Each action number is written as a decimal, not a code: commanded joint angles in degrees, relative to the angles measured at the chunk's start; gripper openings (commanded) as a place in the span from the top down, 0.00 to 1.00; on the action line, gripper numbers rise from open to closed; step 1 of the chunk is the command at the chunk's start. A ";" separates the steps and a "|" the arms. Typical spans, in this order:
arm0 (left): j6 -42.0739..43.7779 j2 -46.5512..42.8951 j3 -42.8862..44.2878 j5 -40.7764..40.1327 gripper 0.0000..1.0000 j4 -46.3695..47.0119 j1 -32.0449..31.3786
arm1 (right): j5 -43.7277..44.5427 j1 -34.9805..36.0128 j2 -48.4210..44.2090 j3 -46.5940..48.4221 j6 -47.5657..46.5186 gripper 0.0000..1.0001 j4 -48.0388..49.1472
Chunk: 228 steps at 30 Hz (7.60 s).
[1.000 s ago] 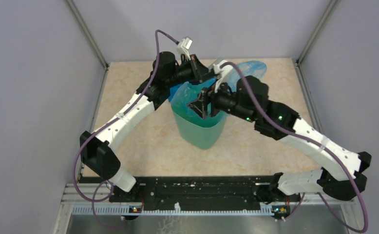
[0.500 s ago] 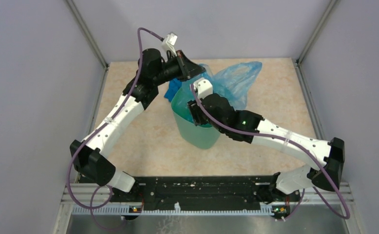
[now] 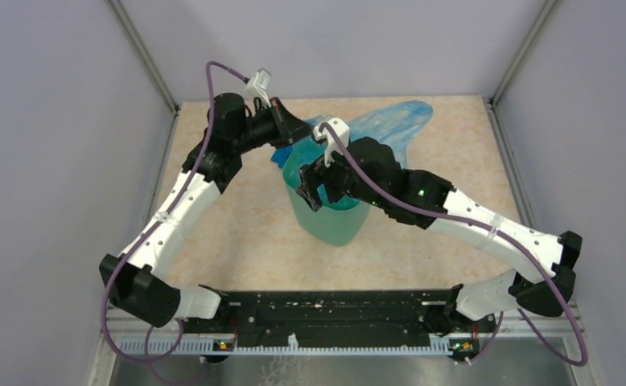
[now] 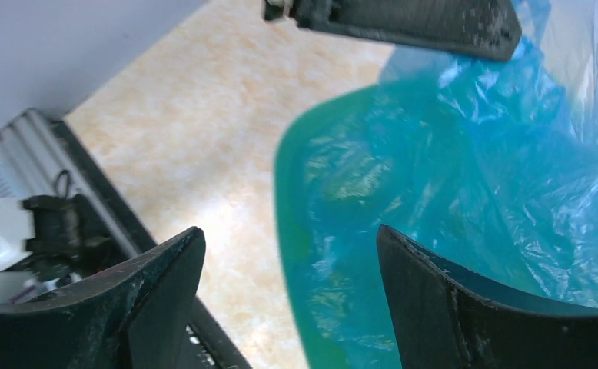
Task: Put the trash bags into the trash bin
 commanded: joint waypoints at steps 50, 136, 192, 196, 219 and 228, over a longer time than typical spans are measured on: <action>11.66 -9.81 5.97 -2.52 1.00 -20.93 5.72 | -3.22 -0.51 2.58 25.84 -9.16 1.00 -27.43; 16.52 -11.54 -12.84 -8.67 1.00 -20.37 7.05 | 20.22 -6.78 -12.05 7.69 15.00 0.18 -33.89; 14.70 -6.46 -14.50 -12.48 1.00 -11.60 7.06 | 13.65 -8.49 -30.70 -20.90 9.80 0.17 -17.23; 15.24 -6.38 -13.66 -12.11 1.00 -12.01 7.03 | 12.67 -8.44 -29.65 -16.91 7.02 0.17 -16.68; 16.39 -5.43 -10.65 -11.74 1.00 -12.61 7.03 | 10.27 -7.57 -3.58 6.07 -6.59 0.40 -17.75; 17.23 -4.36 -9.11 -12.36 1.00 -12.72 7.09 | 19.70 -10.36 1.90 12.14 -5.32 1.00 -17.14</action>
